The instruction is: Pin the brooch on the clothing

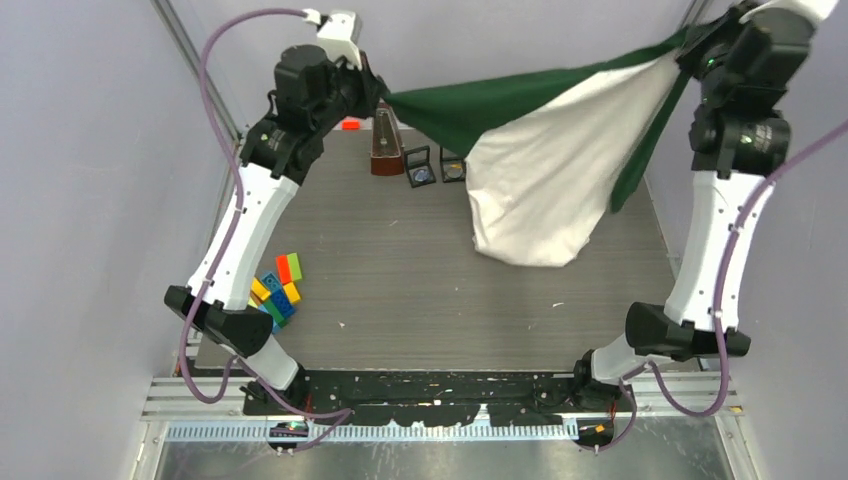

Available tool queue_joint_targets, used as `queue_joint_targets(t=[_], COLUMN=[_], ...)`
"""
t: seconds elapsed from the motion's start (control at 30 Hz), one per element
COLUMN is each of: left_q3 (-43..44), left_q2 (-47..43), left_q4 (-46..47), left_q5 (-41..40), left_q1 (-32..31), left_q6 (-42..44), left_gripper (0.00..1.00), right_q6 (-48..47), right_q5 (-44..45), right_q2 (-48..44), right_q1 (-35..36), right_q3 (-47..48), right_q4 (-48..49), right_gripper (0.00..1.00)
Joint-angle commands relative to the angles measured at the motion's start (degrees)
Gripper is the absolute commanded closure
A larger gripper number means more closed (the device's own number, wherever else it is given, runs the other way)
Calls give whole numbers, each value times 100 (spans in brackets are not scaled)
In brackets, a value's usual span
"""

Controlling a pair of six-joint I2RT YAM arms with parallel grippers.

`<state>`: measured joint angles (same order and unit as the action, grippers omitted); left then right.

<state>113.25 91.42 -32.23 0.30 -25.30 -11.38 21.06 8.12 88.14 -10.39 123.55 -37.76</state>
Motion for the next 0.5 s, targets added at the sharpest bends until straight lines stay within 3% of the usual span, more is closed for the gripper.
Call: queue_joint_targets(t=[0.0, 0.1, 0.2, 0.3, 0.47], left_q3=[1201, 1243, 547, -1088, -3960], left_q2=[110, 69, -319, -961, -2439], left_q4=[350, 507, 918, 1516, 1699], left_q5=[526, 826, 1495, 1791, 772], left_q1=[246, 393, 580, 771, 959], left_q6=[-69, -154, -206, -166, -381], left_gripper=[100, 100, 100, 100, 100], right_q6=[69, 212, 581, 1426, 2920], right_q5=[-615, -999, -1164, -1602, -1714], right_q2=[-527, -1006, -2222, -3780, -6082], right_q1=[-15, -15, -15, -15, 9], right_q3=[1641, 1326, -190, -1631, -4899], right_q4=[456, 480, 605, 569, 278], right_gripper=[100, 100, 100, 99, 99])
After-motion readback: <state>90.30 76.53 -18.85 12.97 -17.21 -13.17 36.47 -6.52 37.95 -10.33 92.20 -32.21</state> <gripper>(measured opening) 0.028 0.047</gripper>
